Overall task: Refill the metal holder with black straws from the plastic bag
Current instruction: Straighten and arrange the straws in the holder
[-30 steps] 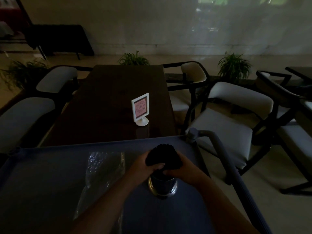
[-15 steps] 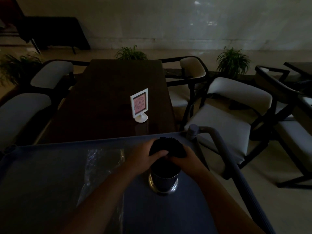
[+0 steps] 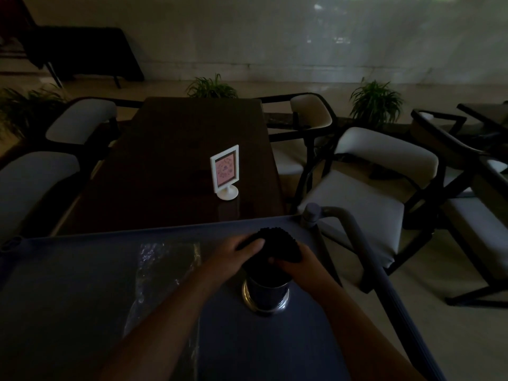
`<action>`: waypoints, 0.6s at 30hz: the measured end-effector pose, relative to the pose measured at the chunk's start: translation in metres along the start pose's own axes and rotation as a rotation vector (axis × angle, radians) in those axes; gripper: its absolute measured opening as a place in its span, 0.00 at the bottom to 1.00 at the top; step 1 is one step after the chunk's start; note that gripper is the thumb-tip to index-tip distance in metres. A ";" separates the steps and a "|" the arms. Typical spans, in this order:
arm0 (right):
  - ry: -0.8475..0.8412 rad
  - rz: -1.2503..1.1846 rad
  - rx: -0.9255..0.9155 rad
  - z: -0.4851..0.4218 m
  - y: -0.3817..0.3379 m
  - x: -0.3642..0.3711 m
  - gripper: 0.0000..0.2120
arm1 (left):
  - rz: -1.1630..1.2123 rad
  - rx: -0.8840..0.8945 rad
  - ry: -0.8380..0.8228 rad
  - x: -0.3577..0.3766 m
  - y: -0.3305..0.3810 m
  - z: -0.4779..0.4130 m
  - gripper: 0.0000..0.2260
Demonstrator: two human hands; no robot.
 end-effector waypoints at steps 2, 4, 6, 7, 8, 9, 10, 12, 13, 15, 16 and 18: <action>0.007 0.006 -0.008 0.001 0.000 -0.001 0.21 | 0.107 0.030 -0.028 -0.001 -0.005 0.004 0.22; 0.019 0.011 -0.016 0.003 0.000 -0.001 0.18 | 0.107 0.028 -0.101 0.002 -0.012 0.013 0.35; 0.049 0.014 -0.019 0.004 -0.001 -0.002 0.14 | 0.017 0.001 -0.137 0.008 -0.021 0.020 0.37; 0.066 0.027 -0.020 0.004 -0.001 -0.002 0.12 | -0.008 -0.023 -0.126 0.011 -0.027 0.020 0.37; 0.082 0.051 -0.018 0.004 -0.002 -0.002 0.09 | -0.015 -0.027 -0.101 0.014 -0.029 0.021 0.37; 0.095 0.072 -0.021 0.005 -0.003 -0.001 0.07 | -0.019 -0.029 -0.076 0.017 -0.030 0.021 0.37; 0.108 0.096 -0.023 0.005 -0.004 -0.001 0.07 | -0.015 -0.027 -0.048 0.018 -0.029 0.020 0.36; 0.143 0.122 -0.028 0.005 -0.008 -0.002 0.09 | -0.020 -0.015 -0.008 0.020 -0.026 0.016 0.32; 0.150 0.131 -0.037 0.004 -0.010 -0.003 0.08 | -0.018 -0.010 0.003 0.021 -0.026 0.014 0.30; 0.142 0.170 -0.050 0.004 -0.018 -0.002 0.07 | 0.010 -0.008 0.027 0.022 -0.025 0.010 0.30; 0.138 0.166 -0.053 0.005 -0.021 -0.001 0.07 | 0.015 -0.011 0.042 0.021 -0.023 0.008 0.31; 0.163 0.121 -0.067 0.005 -0.028 -0.002 0.09 | 0.009 0.004 0.073 0.020 -0.022 0.004 0.31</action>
Point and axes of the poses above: each hand's wrist, its own z-axis away from the middle knuckle, its own x-axis out of the palm, y = z × x, the point moved 5 cm from there along -z, towards the middle knuckle, and after that the axes turned 8 degrees about -z, right-handed, at the moved point
